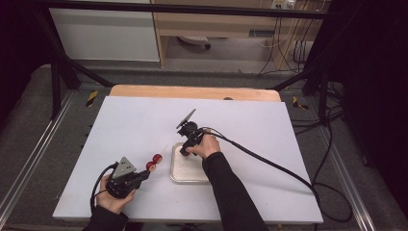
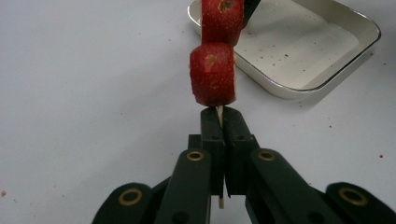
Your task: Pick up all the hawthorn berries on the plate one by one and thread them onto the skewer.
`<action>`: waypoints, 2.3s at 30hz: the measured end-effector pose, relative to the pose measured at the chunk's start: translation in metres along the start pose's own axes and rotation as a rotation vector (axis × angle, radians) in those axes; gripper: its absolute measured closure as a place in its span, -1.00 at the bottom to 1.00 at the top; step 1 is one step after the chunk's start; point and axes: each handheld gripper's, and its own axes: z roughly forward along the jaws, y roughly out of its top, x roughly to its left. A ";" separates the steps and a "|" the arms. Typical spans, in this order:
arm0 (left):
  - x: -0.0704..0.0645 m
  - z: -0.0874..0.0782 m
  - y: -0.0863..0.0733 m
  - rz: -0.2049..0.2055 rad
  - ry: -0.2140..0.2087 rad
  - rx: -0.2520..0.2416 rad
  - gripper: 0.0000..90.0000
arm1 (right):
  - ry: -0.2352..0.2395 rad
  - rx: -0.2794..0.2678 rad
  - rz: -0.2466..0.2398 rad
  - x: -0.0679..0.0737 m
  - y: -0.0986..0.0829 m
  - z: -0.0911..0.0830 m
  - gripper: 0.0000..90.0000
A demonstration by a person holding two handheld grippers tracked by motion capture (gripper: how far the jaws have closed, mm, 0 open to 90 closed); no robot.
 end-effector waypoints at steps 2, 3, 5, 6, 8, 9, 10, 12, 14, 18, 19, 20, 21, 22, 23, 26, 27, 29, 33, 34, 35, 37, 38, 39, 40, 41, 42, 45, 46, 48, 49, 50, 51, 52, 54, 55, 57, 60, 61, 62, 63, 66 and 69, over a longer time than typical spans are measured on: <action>0.000 0.000 0.000 0.001 0.001 -0.002 0.96 | -0.003 0.005 0.002 0.000 0.000 0.000 0.37; 0.000 -0.001 0.000 0.001 0.000 -0.003 0.96 | -0.001 0.001 0.008 0.000 0.000 -0.001 0.37; 0.000 -0.001 0.000 0.000 0.000 -0.005 0.96 | 0.009 -0.002 0.033 0.001 -0.001 -0.005 0.37; -0.001 -0.001 0.000 0.002 0.000 -0.006 0.96 | 0.010 -0.007 0.036 0.002 -0.002 -0.007 0.37; -0.001 -0.001 0.000 0.003 0.001 -0.007 0.96 | 0.016 -0.020 0.040 0.003 -0.005 -0.014 0.37; -0.002 -0.001 0.001 0.004 0.000 -0.007 0.96 | 0.018 -0.029 0.043 0.004 -0.007 -0.019 0.38; -0.002 -0.001 0.001 0.005 0.001 -0.009 0.96 | 0.022 -0.040 0.044 0.005 -0.009 -0.023 0.38; -0.004 -0.001 0.001 0.009 0.001 -0.010 0.96 | 0.042 -0.072 0.058 0.005 -0.015 -0.032 0.38; -0.005 0.000 0.002 0.012 0.000 -0.010 0.96 | 0.056 -0.104 0.084 0.005 -0.023 -0.040 0.38; -0.009 0.000 0.003 0.020 -0.001 -0.012 0.96 | 0.082 -0.183 0.127 0.005 -0.043 -0.054 0.38; -0.010 0.001 0.003 0.022 0.000 -0.015 0.96 | 0.091 -0.210 0.129 0.005 -0.048 -0.057 0.38; -0.011 0.001 0.004 0.023 -0.002 -0.015 0.96 | 0.103 -0.241 0.140 0.005 -0.054 -0.060 0.38; -0.013 0.001 0.004 0.025 -0.002 -0.017 0.96 | 0.116 -0.271 0.152 0.005 -0.060 -0.062 0.38; -0.014 0.002 0.005 0.027 -0.003 -0.018 0.96 | 0.132 -0.307 0.163 0.005 -0.066 -0.064 0.38; -0.015 0.002 0.005 0.027 -0.007 -0.019 0.96 | 0.145 -0.338 0.181 0.005 -0.071 -0.065 0.38; -0.021 0.003 0.006 0.032 -0.012 -0.025 0.96 | 0.154 -0.418 0.212 0.005 -0.087 -0.067 0.38; -0.023 0.003 0.007 0.034 -0.010 -0.028 0.96 | 0.169 -0.454 0.228 0.004 -0.093 -0.067 0.38; -0.027 0.004 0.007 0.033 -0.011 -0.034 0.96 | 0.204 -0.520 0.271 0.003 -0.103 -0.068 0.38; -0.035 0.006 0.009 0.028 -0.010 -0.045 0.96 | 0.225 -0.632 0.333 0.002 -0.119 -0.067 0.38; -0.037 0.006 0.009 0.025 -0.008 -0.048 0.96 | 0.241 -0.659 0.348 0.001 -0.122 -0.067 0.38; -0.039 0.007 0.009 0.024 -0.006 -0.052 0.96 | 0.250 -0.689 0.364 0.000 -0.125 -0.067 0.38; -0.042 0.009 0.010 0.014 -0.003 -0.054 0.96 | 0.268 -0.737 0.391 -0.001 -0.129 -0.067 0.38; -0.043 0.009 0.010 0.011 0.000 -0.056 0.96 | 0.273 -0.761 0.404 -0.001 -0.131 -0.066 0.38; -0.045 0.010 0.010 0.006 0.001 -0.059 0.96 | 0.275 -0.778 0.413 -0.001 -0.132 -0.066 0.38; -0.046 0.010 0.010 -0.002 -0.001 -0.061 0.96 | 0.279 -0.794 0.425 0.000 -0.133 -0.065 0.38; -0.048 0.011 0.010 -0.011 0.000 -0.065 0.96 | 0.284 -0.816 0.433 0.000 -0.134 -0.064 0.38; -0.049 0.011 0.011 -0.024 -0.001 -0.072 0.96 | 0.294 -0.832 0.445 0.000 -0.135 -0.063 0.38; -0.055 0.013 0.012 -0.052 0.007 -0.094 0.96 | 0.285 -0.882 0.463 0.002 -0.137 -0.059 0.38; -0.057 0.014 0.012 -0.060 0.005 -0.098 0.96 | 0.281 -0.898 0.469 0.003 -0.137 -0.058 0.38; -0.060 0.015 0.013 -0.082 0.006 -0.105 0.96 | 0.280 -0.931 0.480 0.004 -0.137 -0.056 0.38; -0.061 0.016 0.013 -0.087 0.005 -0.101 0.96 | 0.277 -0.946 0.487 0.004 -0.136 -0.055 0.38; -0.063 0.017 0.014 -0.100 0.004 -0.105 0.96 | 0.282 -0.963 0.498 0.004 -0.136 -0.054 0.38; -0.064 0.017 0.015 -0.107 0.002 -0.107 0.96 | 0.280 -0.982 0.505 0.004 -0.135 -0.054 0.38; -0.066 0.018 0.016 -0.112 0.001 -0.107 0.96 | 0.285 -1.000 0.515 0.005 -0.134 -0.053 0.38; -0.069 0.020 0.018 -0.120 0.008 -0.111 0.96 | 0.276 -1.032 0.528 0.005 -0.134 -0.053 0.38; -0.071 0.021 0.019 -0.123 0.006 -0.111 0.96 | 0.277 -1.049 0.531 0.005 -0.134 -0.052 0.38; -0.075 0.023 0.022 -0.131 -0.007 -0.121 0.96 | 0.275 -1.073 0.542 0.005 -0.133 -0.052 0.38; -0.081 0.027 0.026 -0.140 -0.017 -0.126 0.96 | 0.280 -1.110 0.547 0.004 -0.132 -0.051 0.38; -0.083 0.028 0.027 -0.137 -0.016 -0.126 0.96 | 0.276 -1.127 0.548 0.004 -0.132 -0.051 0.38; -0.084 0.029 0.028 -0.139 -0.019 -0.124 0.96 | 0.272 -1.140 0.550 0.004 -0.132 -0.051 0.38; -0.085 0.030 0.029 -0.141 -0.021 -0.123 0.96 | 0.276 -1.148 0.555 0.004 -0.132 -0.051 0.39; -0.088 0.032 0.031 -0.142 -0.025 -0.125 0.96 | 0.278 -1.180 0.560 0.005 -0.132 -0.050 0.39; -0.089 0.034 0.034 -0.144 -0.026 -0.131 0.96 | 0.284 -1.198 0.568 0.005 -0.131 -0.049 0.39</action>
